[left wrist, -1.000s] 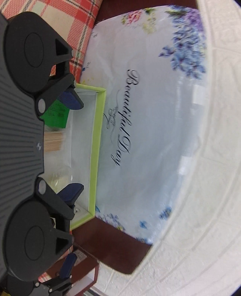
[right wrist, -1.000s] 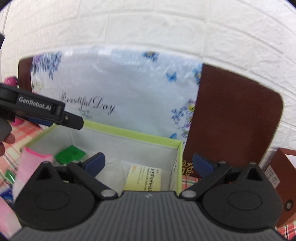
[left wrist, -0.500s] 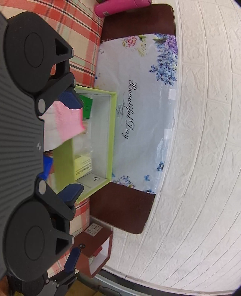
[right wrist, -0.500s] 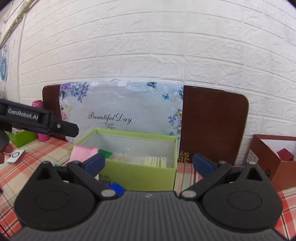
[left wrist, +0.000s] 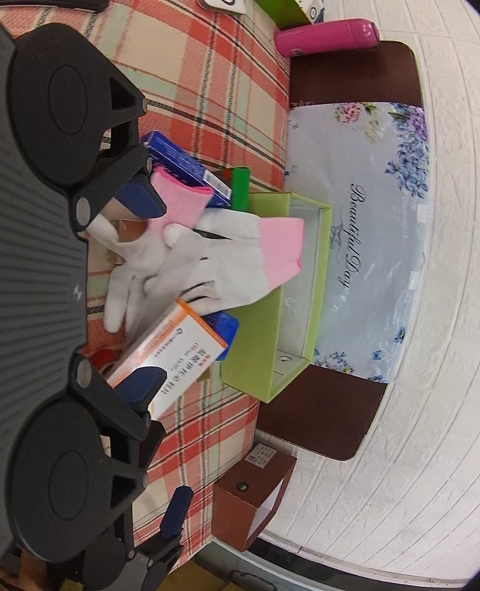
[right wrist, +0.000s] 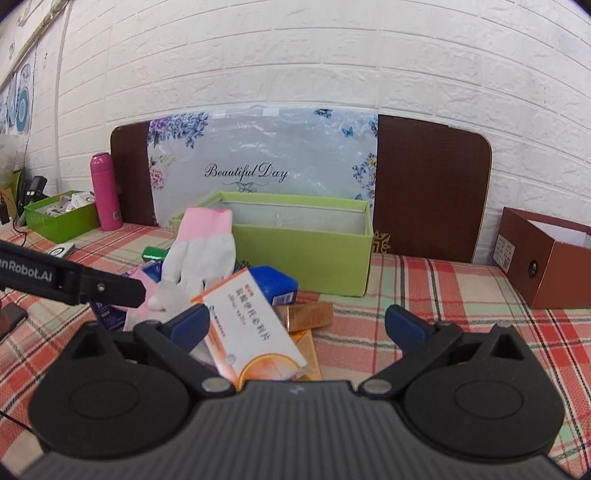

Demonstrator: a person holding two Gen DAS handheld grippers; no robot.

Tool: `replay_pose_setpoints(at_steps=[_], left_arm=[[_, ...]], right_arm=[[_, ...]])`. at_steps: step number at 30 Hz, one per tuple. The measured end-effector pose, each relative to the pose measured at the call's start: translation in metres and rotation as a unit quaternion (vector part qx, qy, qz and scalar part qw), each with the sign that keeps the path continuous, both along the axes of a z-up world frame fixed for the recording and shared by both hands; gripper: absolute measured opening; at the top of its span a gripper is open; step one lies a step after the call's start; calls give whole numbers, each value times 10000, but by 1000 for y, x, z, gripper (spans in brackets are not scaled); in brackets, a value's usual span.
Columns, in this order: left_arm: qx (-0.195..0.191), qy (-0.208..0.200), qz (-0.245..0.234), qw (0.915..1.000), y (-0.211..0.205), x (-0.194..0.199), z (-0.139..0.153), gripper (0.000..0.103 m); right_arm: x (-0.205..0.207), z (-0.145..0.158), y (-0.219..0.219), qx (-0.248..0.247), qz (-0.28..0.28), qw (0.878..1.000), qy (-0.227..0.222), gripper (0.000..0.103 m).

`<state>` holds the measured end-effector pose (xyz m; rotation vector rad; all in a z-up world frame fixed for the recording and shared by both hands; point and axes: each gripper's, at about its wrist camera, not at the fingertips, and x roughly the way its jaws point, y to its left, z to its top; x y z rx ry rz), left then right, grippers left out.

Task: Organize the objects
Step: 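Grasp the orange-white medicine box with the right tool while the left tool grasps the blue box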

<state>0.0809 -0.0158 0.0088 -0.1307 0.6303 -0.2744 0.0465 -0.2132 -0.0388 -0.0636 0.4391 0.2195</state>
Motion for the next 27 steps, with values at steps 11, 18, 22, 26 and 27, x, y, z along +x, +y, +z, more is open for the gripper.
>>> replay_pose_setpoints(at_steps=[11, 18, 22, 26, 27], left_arm=[[-59, 296, 316, 9990, 34, -15, -27, 91], [-7, 155, 601, 9981, 61, -11, -24, 91], [52, 105, 658, 9978, 75, 2, -26, 89], [105, 204, 638, 9977, 85, 26, -34, 74], [69, 241, 598, 9979, 87, 32, -37, 71]], right_arm=[[-3, -36, 20, -291, 159, 9988, 371, 103], [20, -45, 45, -1072, 481, 9930, 135, 103], [26, -56, 62, -1674, 618, 9839, 44, 101], [29, -60, 71, -1872, 593, 9805, 51, 72], [29, -59, 70, -1802, 549, 9821, 82, 72]])
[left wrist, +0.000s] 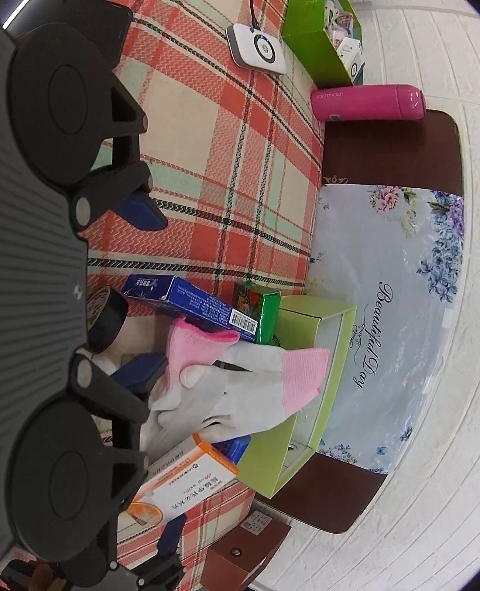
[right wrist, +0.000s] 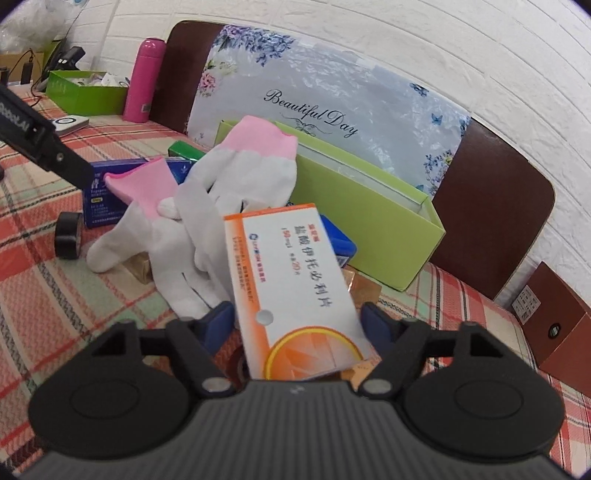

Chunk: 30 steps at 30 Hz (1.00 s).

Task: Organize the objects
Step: 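Grasp the orange-white medicine box with the right tool while the left tool grasps the blue box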

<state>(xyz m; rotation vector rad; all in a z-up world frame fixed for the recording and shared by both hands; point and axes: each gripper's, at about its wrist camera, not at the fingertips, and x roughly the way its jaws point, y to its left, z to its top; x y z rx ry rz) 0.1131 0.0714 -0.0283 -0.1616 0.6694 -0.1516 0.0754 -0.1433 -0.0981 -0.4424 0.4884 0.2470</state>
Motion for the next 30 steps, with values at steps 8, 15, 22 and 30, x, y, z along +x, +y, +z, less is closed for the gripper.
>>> replay_pose_setpoints(at_steps=[8, 15, 22, 30], left_arm=[[-738, 401, -205, 9963, 12, 38, -19, 17], [-1510, 601, -689, 9843, 24, 0, -5, 16], [-1685, 1051, -780, 9770, 49, -59, -14, 19], [-568, 646, -450, 9953, 34, -66, 0, 63]], right_arm=[[-21, 40, -41, 1700, -92, 9834, 619, 69], [-43, 39, -71, 2275, -57, 9627, 1463, 27], [-57, 28, -70, 2058, -120, 9694, 1334, 79], [-48, 8, -51, 910, 21, 9913, 951, 101]])
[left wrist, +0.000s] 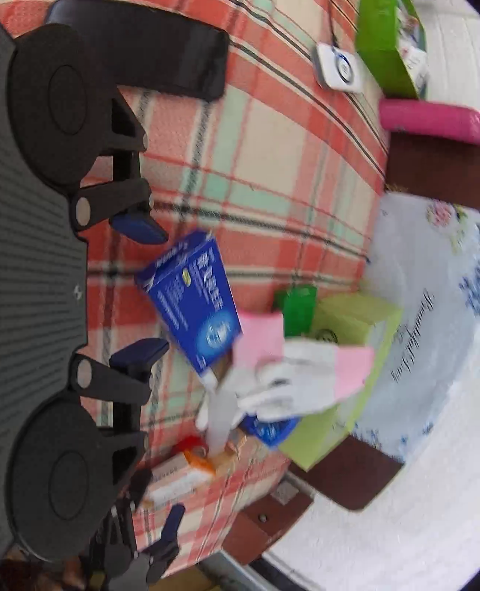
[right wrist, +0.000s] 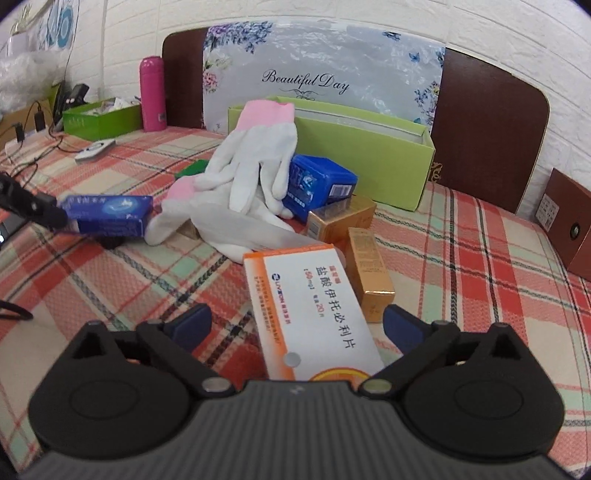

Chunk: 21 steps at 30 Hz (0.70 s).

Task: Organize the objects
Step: 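Grasp the orange-white medicine box with the right tool while the left tool grasps the blue box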

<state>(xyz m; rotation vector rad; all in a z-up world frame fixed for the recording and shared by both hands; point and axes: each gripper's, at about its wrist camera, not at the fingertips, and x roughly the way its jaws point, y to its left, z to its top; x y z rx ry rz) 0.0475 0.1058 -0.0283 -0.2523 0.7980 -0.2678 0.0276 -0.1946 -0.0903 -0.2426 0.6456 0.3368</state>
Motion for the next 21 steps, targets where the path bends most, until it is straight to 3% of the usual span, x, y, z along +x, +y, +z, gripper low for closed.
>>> replay_pose_setpoints(at_steps=[2, 5, 6, 7, 9, 10, 12, 15, 18, 21], left_arm=[[178, -233, -73, 9995, -8, 2, 3, 73], [726, -615, -296, 9950, -17, 13, 3, 74], [805, -738, -469, 9929, -17, 18, 4, 74], [840, -844, -689, 9905, -16, 22, 5, 74], [820, -1019, -1035, 9860, -11, 30, 9, 75], [749, -1071, -1161, 9846, -8, 35, 11, 80], [587, -1006, -1419, 9830, -3, 49, 9, 89], [491, -575, -1601, 9842, -5, 66, -4, 89], [748, -428, -1605, 9833, -15, 60, -14, 89], [808, -355, -1478, 9851, -27, 40, -12, 78]], right_arm=[[2, -7, -1, -143, -99, 9998, 68, 101], [1, -12, -10, 197, -157, 9988, 430, 99], [-1, -11, -13, 360, -170, 9975, 576, 93], [-3, -11, -16, 501, -188, 9958, 743, 86], [-8, -9, -21, 746, -172, 9923, 978, 85], [-11, -7, -22, 808, -157, 9915, 1007, 85], [-15, -4, -21, 936, -116, 9900, 1044, 85], [-15, -3, -17, 993, -140, 9896, 1033, 85], [-14, -3, -14, 973, -146, 9897, 1037, 87], [-14, -4, -11, 956, -97, 9897, 1063, 88]])
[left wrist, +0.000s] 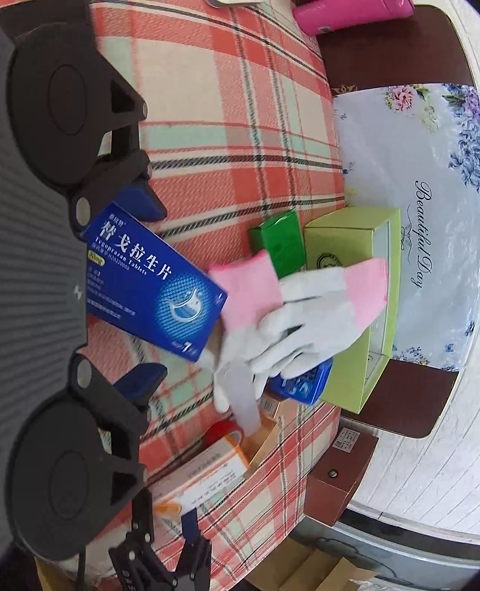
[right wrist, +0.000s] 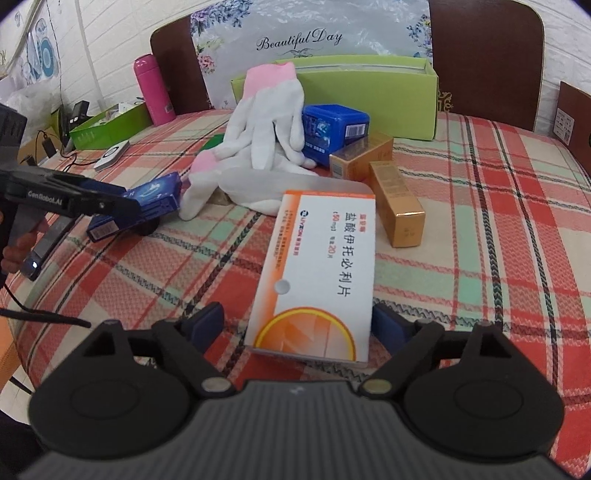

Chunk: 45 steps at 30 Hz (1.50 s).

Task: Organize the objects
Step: 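Grasp the orange-white medicine box with the right tool while the left tool grasps the blue box, then place the orange-white box and blue box into the lime-green box and release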

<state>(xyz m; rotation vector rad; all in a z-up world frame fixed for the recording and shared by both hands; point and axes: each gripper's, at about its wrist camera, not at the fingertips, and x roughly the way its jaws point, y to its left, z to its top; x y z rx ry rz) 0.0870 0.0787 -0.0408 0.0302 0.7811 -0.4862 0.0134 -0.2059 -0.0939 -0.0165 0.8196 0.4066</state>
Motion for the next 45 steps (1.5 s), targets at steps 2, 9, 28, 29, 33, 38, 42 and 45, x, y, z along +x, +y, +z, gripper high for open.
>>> replay_pose_setpoints(at_steps=[2, 9, 28, 29, 33, 38, 42, 45], left_arm=[[207, 173, 189, 9995, -12, -10, 0, 68], [783, -132, 422, 9959, -41, -20, 4, 69], [989, 183, 511, 9936, -45, -37, -12, 59], [876, 206, 513, 9946, -43, -37, -11, 59], [587, 156, 538, 9967, -36, -41, -1, 59], [177, -200, 421, 9988, -34, -40, 33, 59], [-188, -582, 300, 9977, -41, -27, 63, 59], [-492, -801, 242, 9953, -51, -10, 83, 59]], right_arm=[[1, 1, 2, 2, 40, 10000, 7, 88], [5, 1, 13, -189, 63, 9997, -117, 89], [4, -4, 16, -323, -232, 9989, -236, 69], [5, -5, 15, -309, -237, 9991, -191, 68], [0, 1, 13, -163, -134, 9996, -209, 67], [3, 30, 3, 366, -37, 9986, -384, 66], [16, 58, -4, 445, -94, 9958, -795, 66], [30, 78, -9, 375, -163, 9926, -1146, 66]])
